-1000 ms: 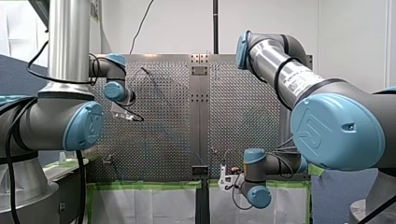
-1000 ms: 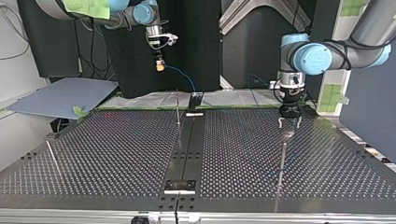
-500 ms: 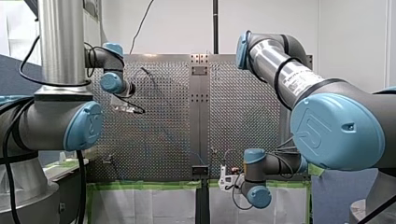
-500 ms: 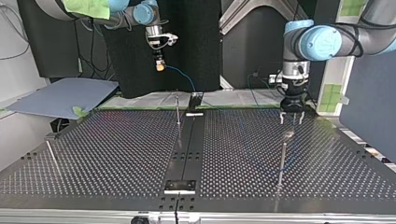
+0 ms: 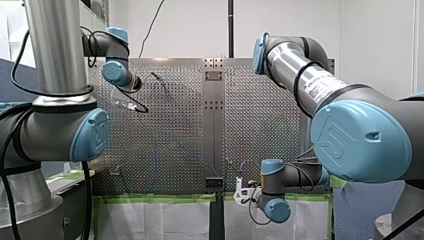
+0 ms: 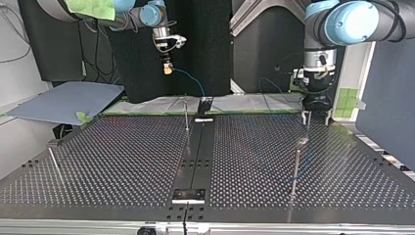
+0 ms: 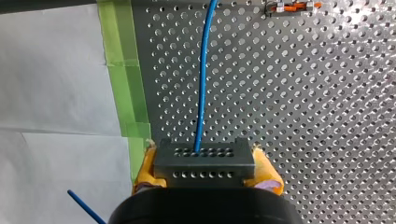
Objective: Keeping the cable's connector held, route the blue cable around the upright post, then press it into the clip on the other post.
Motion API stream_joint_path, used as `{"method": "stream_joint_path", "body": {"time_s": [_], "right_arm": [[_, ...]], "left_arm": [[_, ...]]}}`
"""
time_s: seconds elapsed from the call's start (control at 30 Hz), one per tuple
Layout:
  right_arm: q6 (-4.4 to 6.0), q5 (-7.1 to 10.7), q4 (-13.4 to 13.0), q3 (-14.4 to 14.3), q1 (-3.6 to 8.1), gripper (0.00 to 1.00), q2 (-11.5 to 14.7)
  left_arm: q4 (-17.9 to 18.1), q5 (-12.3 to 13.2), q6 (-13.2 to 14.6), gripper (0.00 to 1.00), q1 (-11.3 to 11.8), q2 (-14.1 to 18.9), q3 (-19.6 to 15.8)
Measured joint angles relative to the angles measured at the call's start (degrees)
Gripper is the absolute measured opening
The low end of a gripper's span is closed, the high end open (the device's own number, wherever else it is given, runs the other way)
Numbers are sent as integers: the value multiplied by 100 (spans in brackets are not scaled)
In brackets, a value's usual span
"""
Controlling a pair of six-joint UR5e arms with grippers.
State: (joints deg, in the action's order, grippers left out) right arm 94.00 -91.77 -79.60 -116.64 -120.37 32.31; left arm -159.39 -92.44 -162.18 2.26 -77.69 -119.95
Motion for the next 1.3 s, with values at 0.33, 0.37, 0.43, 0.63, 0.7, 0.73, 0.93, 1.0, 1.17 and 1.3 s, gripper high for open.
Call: {"method": "stream_joint_path", "body": {"time_s": [0.33, 0.37, 0.43, 0.63, 0.7, 0.73, 0.93, 1.0, 1.17, 1.3], "right_arm": [[25, -5, 81, 19, 1, 0, 0], [22, -5, 93, 18, 1, 0, 0], [16, -5, 110, 18, 1, 0, 0], [5, -4, 127, 20, -18, 0, 0], [2, -4, 123, 20, -23, 0, 0], [1, -4, 121, 20, -24, 0, 0], [-1, -1, 87, 22, -30, 0, 0], [1, 0, 76, 25, -32, 0, 0], [-1, 0, 60, 29, -30, 0, 0], [-1, 0, 57, 30, -29, 0, 0]], "left_arm": [[-379, -58, 568, 99, 1, 564, 88], [-444, -44, 633, 99, -13, 606, 138], [-543, -47, 735, 99, -37, 626, 227], [-882, -159, 1074, 99, -92, 435, 558], [-1006, -248, 1197, 99, -113, 320, 681], [-1057, -293, 1249, 99, -123, 269, 733], [-1395, -563, 1587, 99, -195, 18, 1071], [-1510, -610, 1701, 99, -225, 3, 1185], [-1808, -623, 2002, 99, -314, 13, 1485], [-2043, -535, 2234, 99, -361, 20, 1715]]}}
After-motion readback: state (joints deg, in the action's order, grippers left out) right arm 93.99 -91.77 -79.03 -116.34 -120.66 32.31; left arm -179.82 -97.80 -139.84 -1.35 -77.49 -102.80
